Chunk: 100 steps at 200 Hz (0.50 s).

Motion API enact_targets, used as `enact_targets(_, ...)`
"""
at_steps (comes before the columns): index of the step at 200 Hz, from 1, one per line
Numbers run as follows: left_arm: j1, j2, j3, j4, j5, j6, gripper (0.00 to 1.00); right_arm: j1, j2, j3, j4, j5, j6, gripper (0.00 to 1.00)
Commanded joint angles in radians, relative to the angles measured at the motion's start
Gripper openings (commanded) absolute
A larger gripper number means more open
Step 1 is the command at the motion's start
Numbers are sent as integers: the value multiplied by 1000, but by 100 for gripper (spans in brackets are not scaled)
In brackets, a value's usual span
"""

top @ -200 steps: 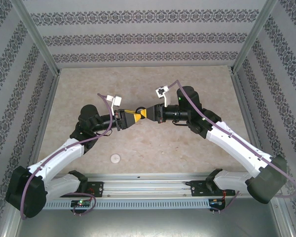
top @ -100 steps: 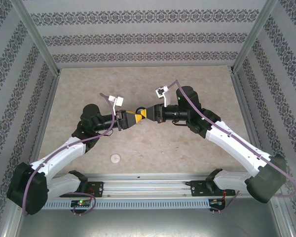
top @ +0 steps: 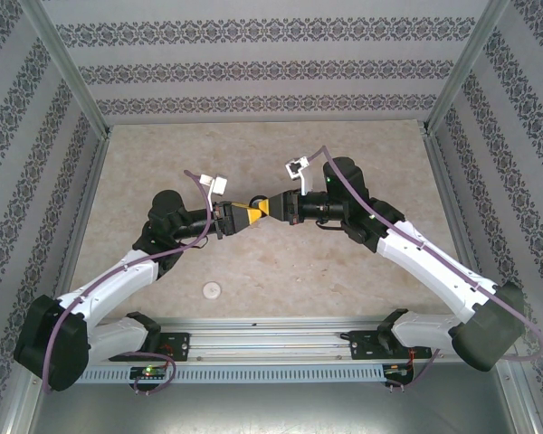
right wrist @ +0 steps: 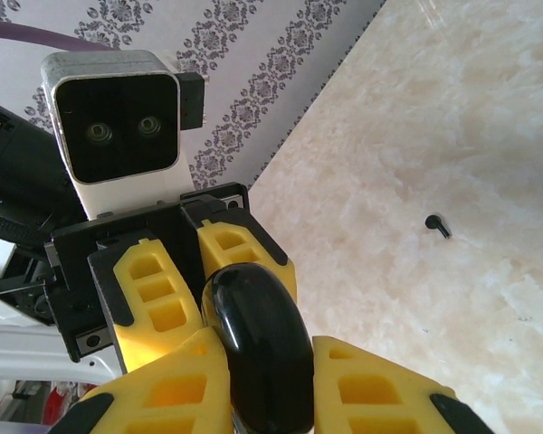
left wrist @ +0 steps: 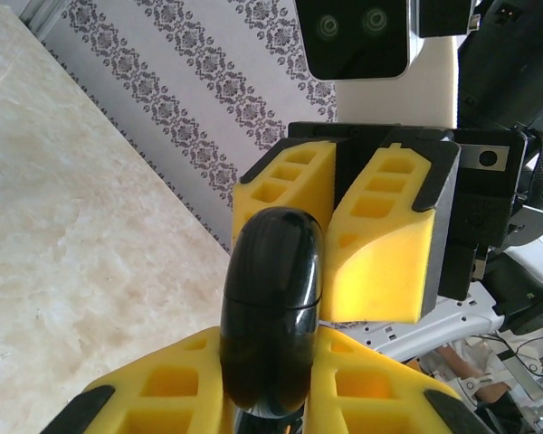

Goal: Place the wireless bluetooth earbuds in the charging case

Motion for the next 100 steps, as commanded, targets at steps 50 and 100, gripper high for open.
enact_targets(50,-15,-162,-95,0,-32,227,0,-5,30,18,29,-65,20,30)
enact_targets(100,-15,-232,-128,-60,-44,274,0,-16,75,41,14,-77,59,35)
